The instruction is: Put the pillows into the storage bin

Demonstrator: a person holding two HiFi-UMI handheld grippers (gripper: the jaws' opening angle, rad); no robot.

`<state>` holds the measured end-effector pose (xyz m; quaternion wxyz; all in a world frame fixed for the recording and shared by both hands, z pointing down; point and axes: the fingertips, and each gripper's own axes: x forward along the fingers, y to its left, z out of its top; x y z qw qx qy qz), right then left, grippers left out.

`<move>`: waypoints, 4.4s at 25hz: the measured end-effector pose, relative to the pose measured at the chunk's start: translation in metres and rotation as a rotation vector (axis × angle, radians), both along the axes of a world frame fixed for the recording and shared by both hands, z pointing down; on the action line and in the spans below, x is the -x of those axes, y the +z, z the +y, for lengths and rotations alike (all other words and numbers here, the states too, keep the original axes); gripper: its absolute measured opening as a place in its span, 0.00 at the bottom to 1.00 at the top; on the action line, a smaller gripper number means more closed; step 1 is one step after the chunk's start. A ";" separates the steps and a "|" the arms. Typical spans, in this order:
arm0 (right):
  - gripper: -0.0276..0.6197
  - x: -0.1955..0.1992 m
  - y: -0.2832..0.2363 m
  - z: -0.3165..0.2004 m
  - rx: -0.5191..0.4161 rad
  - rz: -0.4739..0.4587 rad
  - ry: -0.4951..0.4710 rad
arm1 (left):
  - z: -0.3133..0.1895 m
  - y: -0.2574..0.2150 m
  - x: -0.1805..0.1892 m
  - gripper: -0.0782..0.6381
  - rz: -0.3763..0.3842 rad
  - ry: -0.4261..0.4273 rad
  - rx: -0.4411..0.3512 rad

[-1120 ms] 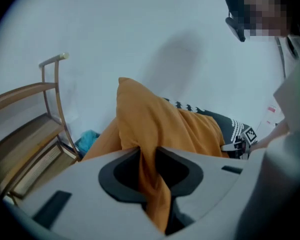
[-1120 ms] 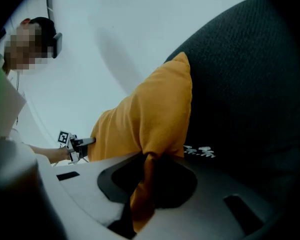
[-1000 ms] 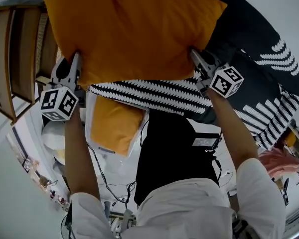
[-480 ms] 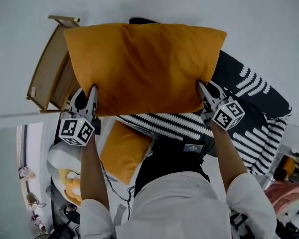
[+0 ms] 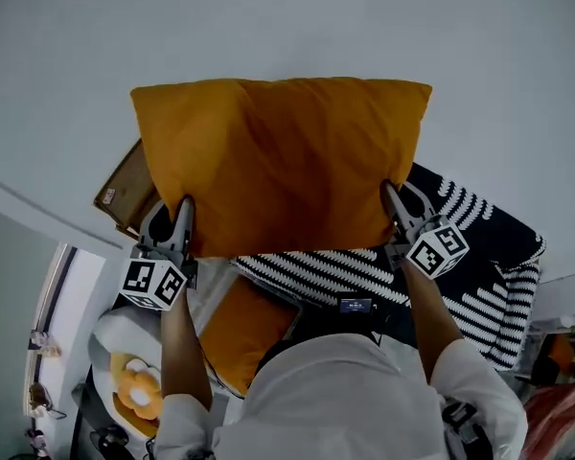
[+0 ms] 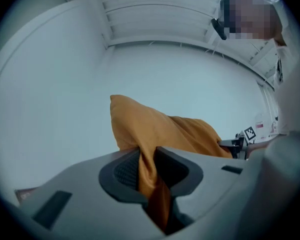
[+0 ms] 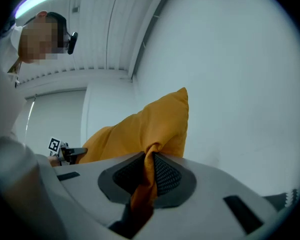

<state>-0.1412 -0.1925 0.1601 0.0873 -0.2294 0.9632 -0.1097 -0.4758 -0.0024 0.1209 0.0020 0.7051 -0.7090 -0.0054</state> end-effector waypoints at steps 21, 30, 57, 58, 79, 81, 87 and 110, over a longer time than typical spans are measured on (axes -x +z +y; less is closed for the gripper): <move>0.13 0.051 -0.076 0.100 -0.018 -0.068 -0.386 | 0.211 -0.076 -0.043 0.24 -0.041 -0.393 -0.048; 0.12 0.051 0.007 0.184 0.108 -0.084 -0.582 | 0.335 -0.023 -0.110 0.24 -0.038 -0.606 0.066; 0.11 0.252 0.214 0.391 0.284 0.448 -0.854 | 0.587 0.271 -0.023 0.23 0.596 -0.855 0.200; 0.11 0.256 0.227 0.393 0.294 0.469 -0.847 | 0.588 0.285 -0.020 0.23 0.623 -0.849 0.211; 0.10 0.293 0.528 0.364 0.477 0.743 -0.887 | 0.562 0.572 -0.021 0.23 0.941 -0.958 0.395; 0.10 0.295 0.546 0.361 0.483 0.744 -0.884 | 0.559 0.589 -0.019 0.23 0.946 -0.955 0.403; 0.10 0.300 0.595 0.347 0.497 0.740 -0.881 | 0.545 0.642 -0.010 0.23 0.958 -0.948 0.437; 0.20 0.299 0.652 0.333 0.350 0.782 -0.750 | 0.571 0.688 0.007 0.41 0.878 -1.003 0.423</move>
